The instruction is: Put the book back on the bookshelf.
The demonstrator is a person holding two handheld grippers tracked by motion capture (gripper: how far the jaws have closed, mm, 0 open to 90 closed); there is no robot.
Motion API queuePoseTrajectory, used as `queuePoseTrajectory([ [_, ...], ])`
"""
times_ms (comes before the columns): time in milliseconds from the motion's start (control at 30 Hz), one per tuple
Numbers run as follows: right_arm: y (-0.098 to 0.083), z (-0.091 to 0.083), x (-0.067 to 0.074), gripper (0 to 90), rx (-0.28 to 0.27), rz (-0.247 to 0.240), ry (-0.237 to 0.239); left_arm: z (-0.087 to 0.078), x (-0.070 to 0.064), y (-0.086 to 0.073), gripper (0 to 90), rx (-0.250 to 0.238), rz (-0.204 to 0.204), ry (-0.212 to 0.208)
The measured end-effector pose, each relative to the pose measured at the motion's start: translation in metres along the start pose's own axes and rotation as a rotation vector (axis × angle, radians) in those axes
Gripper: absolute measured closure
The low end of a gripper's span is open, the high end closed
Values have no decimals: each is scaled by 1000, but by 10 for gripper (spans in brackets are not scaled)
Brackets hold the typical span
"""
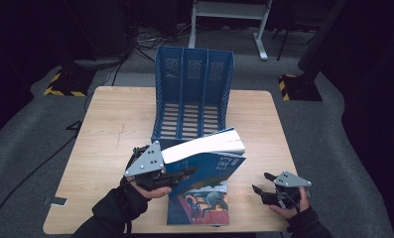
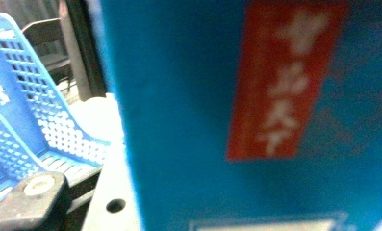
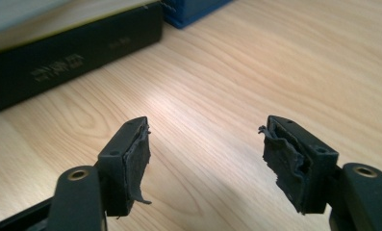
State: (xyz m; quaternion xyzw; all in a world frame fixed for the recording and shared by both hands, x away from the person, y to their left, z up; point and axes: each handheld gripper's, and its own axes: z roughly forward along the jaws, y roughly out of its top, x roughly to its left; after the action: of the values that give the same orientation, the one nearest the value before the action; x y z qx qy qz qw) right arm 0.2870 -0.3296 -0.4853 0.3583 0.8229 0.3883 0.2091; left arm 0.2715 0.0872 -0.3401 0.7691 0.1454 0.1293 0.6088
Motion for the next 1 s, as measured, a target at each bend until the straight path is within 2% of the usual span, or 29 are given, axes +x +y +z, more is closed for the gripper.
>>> queuePoseTrajectory([
  [67,-3,0,-2,337,13,-7,-16,0,1,1,608,7,0,-4],
  [233,-7,2,-4,329,30,10,-17,3,-4,2,608,-3,21,31],
  [333,-7,6,-4,325,60,-6,-32,5,-6,3,609,-10,34,41],
  [700,-11,12,-16,265,85,91,-19,10,2,4,610,-34,-21,48],
  [1000,-10,14,-16,258,84,94,-30,16,1,13,612,-47,-3,89],
])
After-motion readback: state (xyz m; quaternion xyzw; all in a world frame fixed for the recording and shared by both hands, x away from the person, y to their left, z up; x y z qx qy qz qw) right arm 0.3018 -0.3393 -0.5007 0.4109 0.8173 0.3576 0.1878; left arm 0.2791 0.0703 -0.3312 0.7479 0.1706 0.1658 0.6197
